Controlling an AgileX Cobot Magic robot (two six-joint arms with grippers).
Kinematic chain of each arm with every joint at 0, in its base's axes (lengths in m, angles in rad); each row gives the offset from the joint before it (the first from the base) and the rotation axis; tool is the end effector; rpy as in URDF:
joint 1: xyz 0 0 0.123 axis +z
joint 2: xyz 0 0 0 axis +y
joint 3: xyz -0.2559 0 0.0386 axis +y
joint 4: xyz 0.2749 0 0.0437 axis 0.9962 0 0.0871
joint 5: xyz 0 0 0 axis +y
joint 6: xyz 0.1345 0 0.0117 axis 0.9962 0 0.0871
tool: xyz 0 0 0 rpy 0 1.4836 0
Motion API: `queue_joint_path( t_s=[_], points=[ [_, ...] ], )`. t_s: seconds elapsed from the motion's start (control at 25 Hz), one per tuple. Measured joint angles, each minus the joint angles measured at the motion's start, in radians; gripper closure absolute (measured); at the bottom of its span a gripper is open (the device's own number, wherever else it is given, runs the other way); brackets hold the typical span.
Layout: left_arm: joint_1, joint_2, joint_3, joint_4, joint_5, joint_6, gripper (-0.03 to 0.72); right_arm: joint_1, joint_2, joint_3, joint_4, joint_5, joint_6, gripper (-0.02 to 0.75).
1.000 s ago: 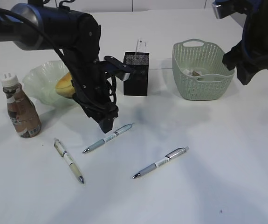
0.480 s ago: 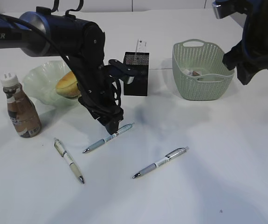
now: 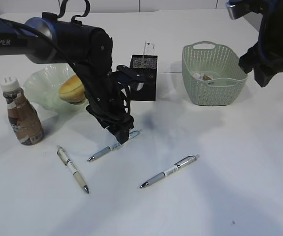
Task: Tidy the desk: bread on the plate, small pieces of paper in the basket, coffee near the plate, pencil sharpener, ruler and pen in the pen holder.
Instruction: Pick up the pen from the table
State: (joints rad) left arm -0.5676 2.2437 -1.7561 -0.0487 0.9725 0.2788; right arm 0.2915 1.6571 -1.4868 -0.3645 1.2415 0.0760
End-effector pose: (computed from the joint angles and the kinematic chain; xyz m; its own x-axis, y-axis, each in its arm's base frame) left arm 0.4014 -0.2624 0.0766 -0.6654 0.7190 -0.2008 0.7324 0.6808 0.0108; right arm 0.3698 0.0634 0.2485 -0.9141 -0.3202 -0.2489 -0.2281 0.9133 -0.3373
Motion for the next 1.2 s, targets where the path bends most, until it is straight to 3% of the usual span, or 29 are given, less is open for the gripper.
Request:
queue_joint_path(
  t_s=[1.2],
  points=[
    [0.0, 0.057, -0.002, -0.005, 0.004, 0.005, 0.223, 0.0, 0.0, 0.0, 0.0, 0.0, 0.0, 0.26]
  ],
)
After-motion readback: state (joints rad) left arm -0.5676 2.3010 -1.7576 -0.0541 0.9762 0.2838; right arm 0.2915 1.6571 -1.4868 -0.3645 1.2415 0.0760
